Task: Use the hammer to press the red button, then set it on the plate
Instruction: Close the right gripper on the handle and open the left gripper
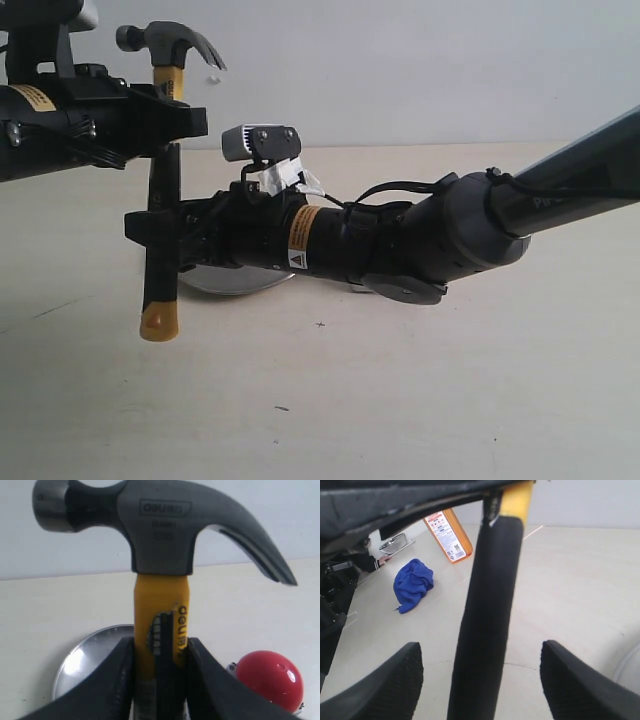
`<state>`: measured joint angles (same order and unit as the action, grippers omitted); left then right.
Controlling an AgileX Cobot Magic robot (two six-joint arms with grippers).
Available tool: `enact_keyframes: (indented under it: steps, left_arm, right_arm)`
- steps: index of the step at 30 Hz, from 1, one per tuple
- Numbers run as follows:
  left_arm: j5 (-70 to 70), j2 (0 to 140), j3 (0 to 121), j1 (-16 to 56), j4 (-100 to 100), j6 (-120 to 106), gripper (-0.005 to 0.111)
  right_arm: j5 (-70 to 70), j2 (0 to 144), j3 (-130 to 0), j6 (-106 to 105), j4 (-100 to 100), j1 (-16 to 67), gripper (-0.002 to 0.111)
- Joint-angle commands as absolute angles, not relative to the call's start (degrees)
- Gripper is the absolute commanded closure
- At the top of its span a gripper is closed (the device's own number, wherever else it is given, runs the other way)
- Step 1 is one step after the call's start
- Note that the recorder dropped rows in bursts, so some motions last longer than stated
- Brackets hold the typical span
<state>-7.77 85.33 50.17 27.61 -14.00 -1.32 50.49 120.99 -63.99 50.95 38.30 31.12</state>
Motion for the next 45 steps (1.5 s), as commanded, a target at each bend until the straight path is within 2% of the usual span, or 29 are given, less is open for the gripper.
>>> enact_keyframes:
  steps: [1,6,8,9,10,11,13,16,17,19,22,24,34,39,45]
  left_arm:
    - [-12.11,84.31,50.67,28.22,-13.66,-1.06,0.107]
    - [-12.11,84.31,50.67,29.1,-13.66,-0.93,0.107]
    - [-12.11,84.31,50.67,29.81,-13.66,-0.93,0.107]
    - [-12.11,84.31,50.67,29.92,-13.66,-1.21,0.107]
    - [-12.11,84.31,50.67,29.92,-13.66,-1.21,0.107]
    - [-12.11,84.31,50.67,29.92,-13.66,-1.21,0.107]
    - [-12.33,84.31,50.67,29.92,-13.66,-1.19,0.107]
    - [-12.33,84.31,50.67,29.92,-13.66,-1.19,0.105]
    - [-12.33,84.31,50.67,29.92,-13.66,-1.19,0.098]
    - [-12.33,84.31,50.67,29.92,-13.66,-1.19,0.074]
    - [-12.45,84.31,50.67,29.92,-13.66,-2.25,0.021]
    - [-12.45,84.31,50.67,29.6,-13.78,-5.8,0.007]
    - [-9.28,81.81,50.67,24.45,-13.88,-7.9,0.008]
    - [-5.52,78.43,50.67,19.72,-13.88,-8.42,0.008]
    - [-7.82,76.89,49.18,18.79,-13.88,-10.37,0.008]
  right_arm:
    - [50.87,120.97,-64.39,50.55,37.5,31.23,0.045]
    - [50.87,120.97,-64.39,50.55,35.81,31.23,0.051]
    - [50.87,120.97,-64.39,50.55,35.39,31.23,0.058]
    - [50.61,120.97,-64.39,50.55,35.39,31.23,0.07]
    - [50.63,120.97,-64.39,50.55,35.39,31.23,0.076]
    - [50.21,120.97,-64.39,50.65,35.5,31.23,0.093]
    - [49.7,120.97,-64.39,50.65,35.39,31.23,0.108]
    - [49.36,120.97,-64.39,50.77,34.91,31.23,0.108]
    - [49.36,120.97,-64.39,50.77,34.8,31.23,0.108]
    - [49.36,120.97,-64.39,50.77,34.8,31.23,0.108]
    - [49.36,120.97,-64.39,50.77,33.32,31.23,0.108]
    - [49.36,120.97,-64.39,50.9,31.3,31.23,0.108]
    - [48.15,120.85,-64.39,50.97,22.87,30.83,0.108]
    - [41.88,118.57,-64.39,49.1,21.64,28.3,0.108]
    - [28.19,111.67,-64.39,41.54,21.65,26.84,0.108]
